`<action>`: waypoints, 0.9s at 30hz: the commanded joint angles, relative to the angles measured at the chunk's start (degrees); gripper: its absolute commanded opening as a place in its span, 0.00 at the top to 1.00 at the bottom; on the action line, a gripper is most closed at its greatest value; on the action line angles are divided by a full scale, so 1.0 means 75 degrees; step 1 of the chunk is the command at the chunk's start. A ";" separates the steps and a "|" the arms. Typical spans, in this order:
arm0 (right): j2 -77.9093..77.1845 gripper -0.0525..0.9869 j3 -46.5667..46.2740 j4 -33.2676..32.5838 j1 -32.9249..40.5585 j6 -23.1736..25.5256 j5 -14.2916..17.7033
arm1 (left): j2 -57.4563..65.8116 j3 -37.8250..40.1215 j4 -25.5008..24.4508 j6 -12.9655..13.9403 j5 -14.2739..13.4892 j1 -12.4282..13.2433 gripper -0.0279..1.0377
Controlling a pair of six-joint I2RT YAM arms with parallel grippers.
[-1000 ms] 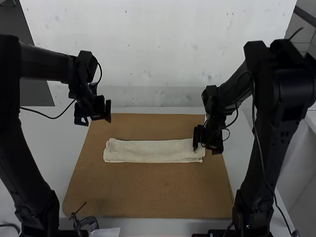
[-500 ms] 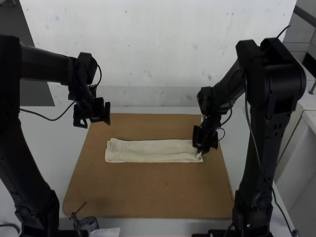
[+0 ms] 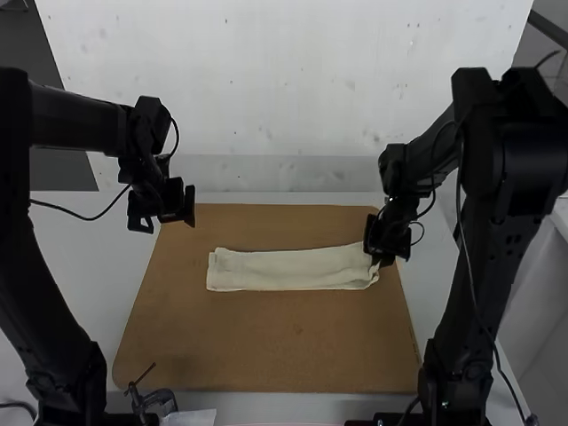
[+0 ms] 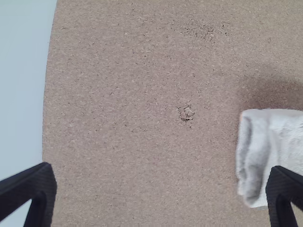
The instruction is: Fold the towel.
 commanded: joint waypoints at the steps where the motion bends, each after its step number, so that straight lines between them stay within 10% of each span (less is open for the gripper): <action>1: -0.0584 0.94 0.0280 -0.0123 -0.0851 -0.0648 0.0146 | -0.0428 -0.0111 0.0016 0.0055 -0.0054 0.0071 0.04; 15: -0.0467 0.94 0.0620 -0.0193 -0.2902 -0.1797 0.0134 | -0.0662 -0.0310 0.0016 0.0067 -0.0054 0.0001 0.04; 27: -0.0619 0.94 0.0890 -0.0732 0.0848 -0.0063 0.0650 | -0.0627 -0.0415 0.0156 0.0079 -0.0043 0.0071 0.04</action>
